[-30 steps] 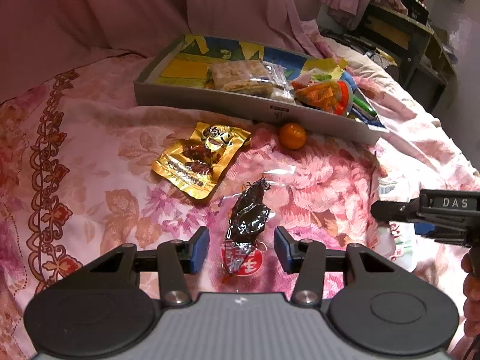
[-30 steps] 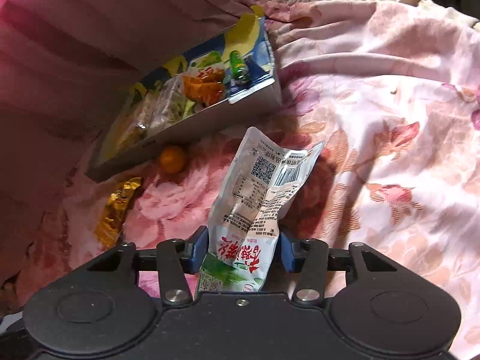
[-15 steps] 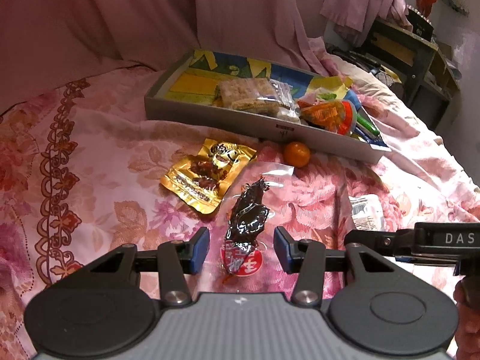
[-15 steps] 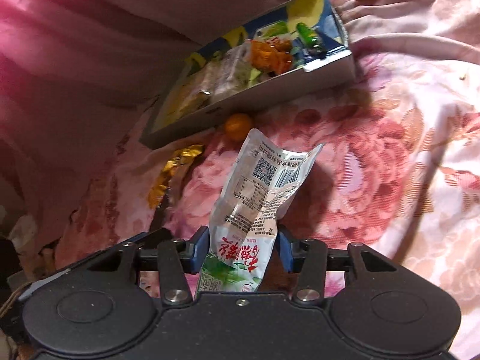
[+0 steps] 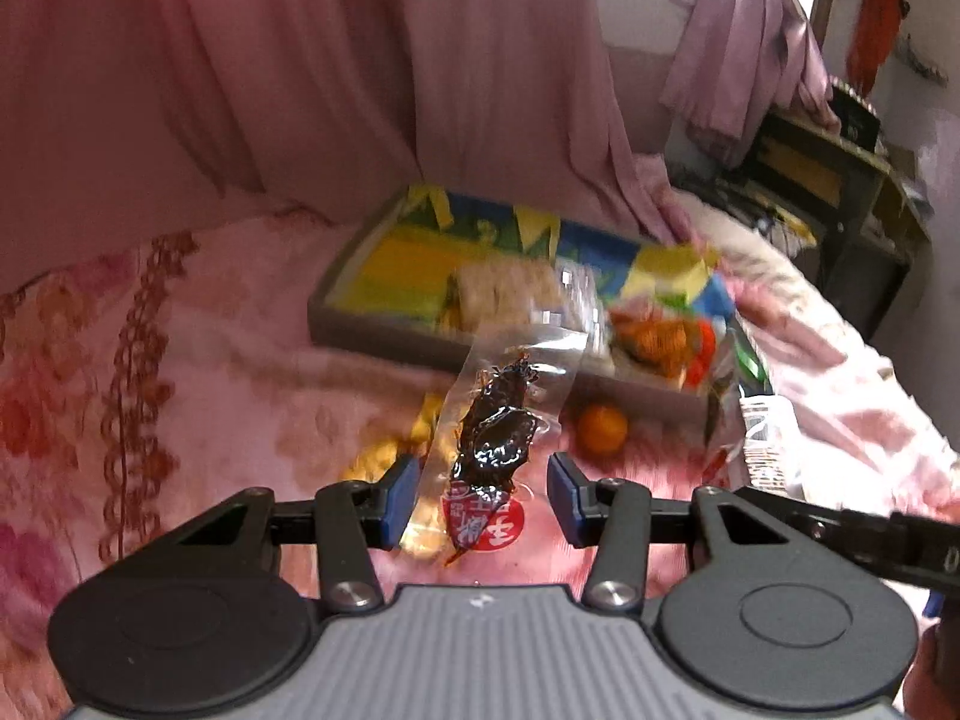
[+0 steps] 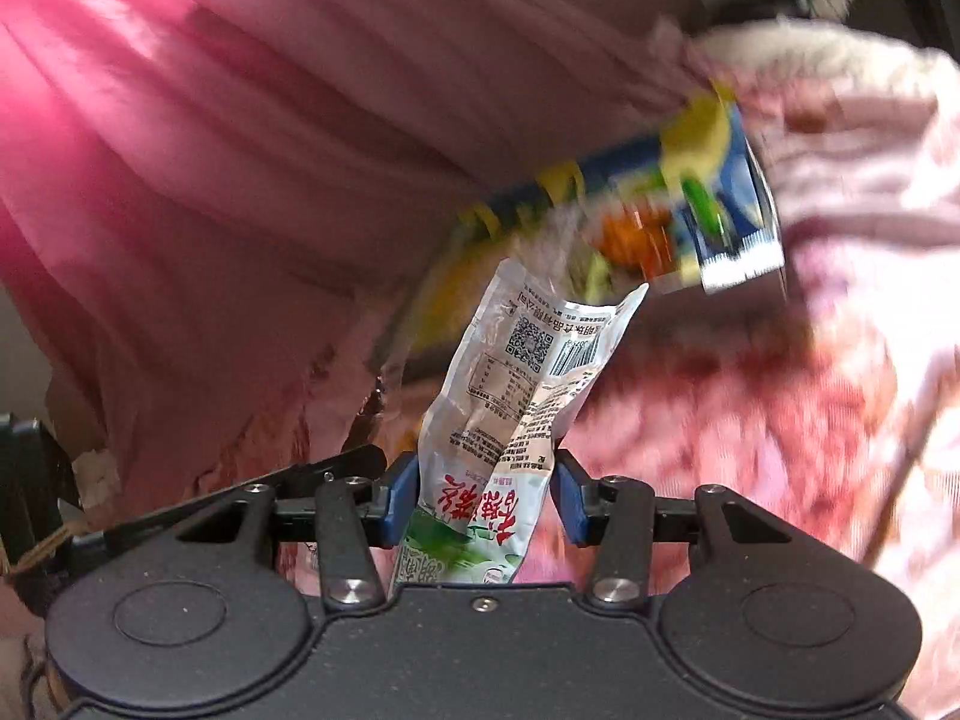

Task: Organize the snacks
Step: 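Carry the packet and dark candy over the tray and open both tools, then pull both tools back from the tray toward the remaining snacks, then move the left tool to the gold pack while the right tool approaches the orange, then close the left tool on the gold pack while the right tool grips the orange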

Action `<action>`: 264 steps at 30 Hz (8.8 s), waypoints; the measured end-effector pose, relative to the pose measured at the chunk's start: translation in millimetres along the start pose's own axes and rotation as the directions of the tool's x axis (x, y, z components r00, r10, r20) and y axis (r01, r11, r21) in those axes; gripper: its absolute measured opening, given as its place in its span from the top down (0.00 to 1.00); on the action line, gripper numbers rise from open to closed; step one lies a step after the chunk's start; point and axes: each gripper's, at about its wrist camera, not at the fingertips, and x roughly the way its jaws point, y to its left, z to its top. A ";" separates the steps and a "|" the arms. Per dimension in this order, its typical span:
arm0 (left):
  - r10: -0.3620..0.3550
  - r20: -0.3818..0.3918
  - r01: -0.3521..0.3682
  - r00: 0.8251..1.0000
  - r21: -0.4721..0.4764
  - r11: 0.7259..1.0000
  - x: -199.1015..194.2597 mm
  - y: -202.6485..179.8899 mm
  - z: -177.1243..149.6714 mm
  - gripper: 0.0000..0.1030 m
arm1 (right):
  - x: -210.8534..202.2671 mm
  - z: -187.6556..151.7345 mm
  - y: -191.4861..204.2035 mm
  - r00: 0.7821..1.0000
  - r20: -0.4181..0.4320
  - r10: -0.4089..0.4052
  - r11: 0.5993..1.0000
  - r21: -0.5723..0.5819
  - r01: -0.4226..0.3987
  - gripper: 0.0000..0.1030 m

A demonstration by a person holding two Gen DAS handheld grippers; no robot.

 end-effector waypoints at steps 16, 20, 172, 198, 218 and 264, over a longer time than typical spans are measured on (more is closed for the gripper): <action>-0.003 0.098 0.000 0.995 0.031 1.000 56.3 -57.7 89.3 0.51 | 9.4 87.5 -21.2 0.906 0.405 -0.120 0.965 -0.166 0.202 0.52; -0.009 0.096 0.008 0.995 0.007 1.000 82.5 -70.8 106.9 0.51 | 21.4 105.0 -31.1 0.881 0.452 -0.137 0.946 -0.205 0.252 0.52; 0.236 -0.017 -0.232 0.972 0.136 0.963 -9.0 69.4 -35.9 0.01 | 12.5 -50.4 53.0 0.885 0.085 -0.457 0.823 -0.338 0.457 0.01; 0.259 -0.046 -0.246 0.965 0.195 0.950 21.3 29.0 -9.9 0.01 | 18.5 -6.9 35.4 0.900 0.112 -0.422 0.857 -0.276 0.436 0.01; 0.254 -0.071 -0.222 0.965 0.302 0.927 86.4 14.0 2.8 0.01 | 75.8 22.7 -8.7 0.953 0.088 -0.289 0.916 -0.265 0.302 0.01; 0.115 -0.170 -0.063 0.979 0.288 0.956 111.0 19.5 -6.2 0.00 | 132.0 18.0 -14.6 0.976 -0.001 -0.219 0.939 -0.273 0.211 0.40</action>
